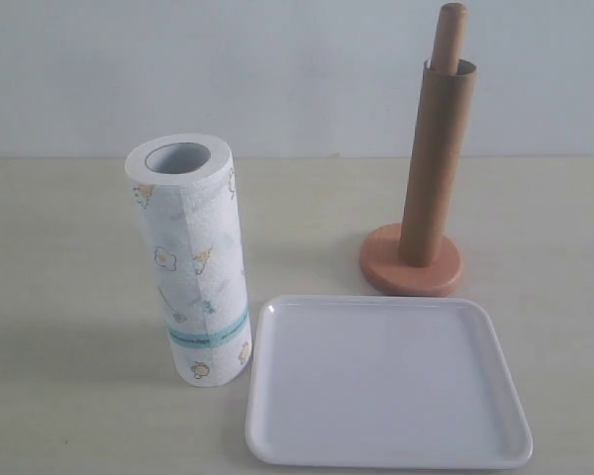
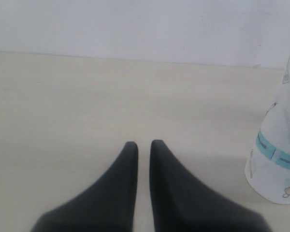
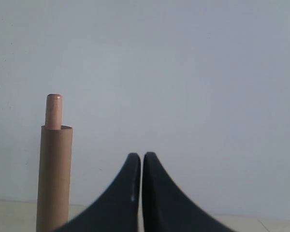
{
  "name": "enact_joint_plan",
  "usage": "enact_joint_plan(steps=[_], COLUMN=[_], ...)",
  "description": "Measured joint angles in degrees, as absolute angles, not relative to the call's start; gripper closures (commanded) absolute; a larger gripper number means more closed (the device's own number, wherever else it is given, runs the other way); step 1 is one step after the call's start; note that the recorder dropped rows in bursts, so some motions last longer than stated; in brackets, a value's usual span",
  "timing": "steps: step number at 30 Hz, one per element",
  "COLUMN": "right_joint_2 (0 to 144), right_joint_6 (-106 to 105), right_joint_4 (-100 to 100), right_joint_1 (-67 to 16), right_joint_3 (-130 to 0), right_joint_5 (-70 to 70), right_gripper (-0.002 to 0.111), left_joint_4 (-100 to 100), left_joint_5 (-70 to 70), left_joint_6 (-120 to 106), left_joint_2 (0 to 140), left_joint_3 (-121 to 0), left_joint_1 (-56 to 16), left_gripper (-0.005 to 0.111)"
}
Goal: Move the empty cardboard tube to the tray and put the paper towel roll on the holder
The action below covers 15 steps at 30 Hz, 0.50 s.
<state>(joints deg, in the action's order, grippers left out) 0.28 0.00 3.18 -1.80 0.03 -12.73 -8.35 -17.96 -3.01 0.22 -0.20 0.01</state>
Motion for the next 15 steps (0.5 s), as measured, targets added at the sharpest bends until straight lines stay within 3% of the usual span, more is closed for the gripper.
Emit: enact_joint_plan(steps=[6, 15], right_joint_2=[5.7, 30.5], right_joint_6=[0.0, -3.4], right_joint_4=[3.2, 3.5], right_joint_1=[-1.8, -1.8], right_joint_3=[-2.1, -12.9], right_joint_5=[-13.1, -15.0], right_gripper=[0.107, 0.107], left_joint_4=[-8.3, -8.3], left_joint_5=[-18.0, -18.0], left_joint_6=[-3.0, -3.0], left_joint_2=[0.2, 0.2], left_joint_3=[-0.2, -0.2], left_joint_1=[0.0, 0.0], left_gripper=[0.098, 0.098])
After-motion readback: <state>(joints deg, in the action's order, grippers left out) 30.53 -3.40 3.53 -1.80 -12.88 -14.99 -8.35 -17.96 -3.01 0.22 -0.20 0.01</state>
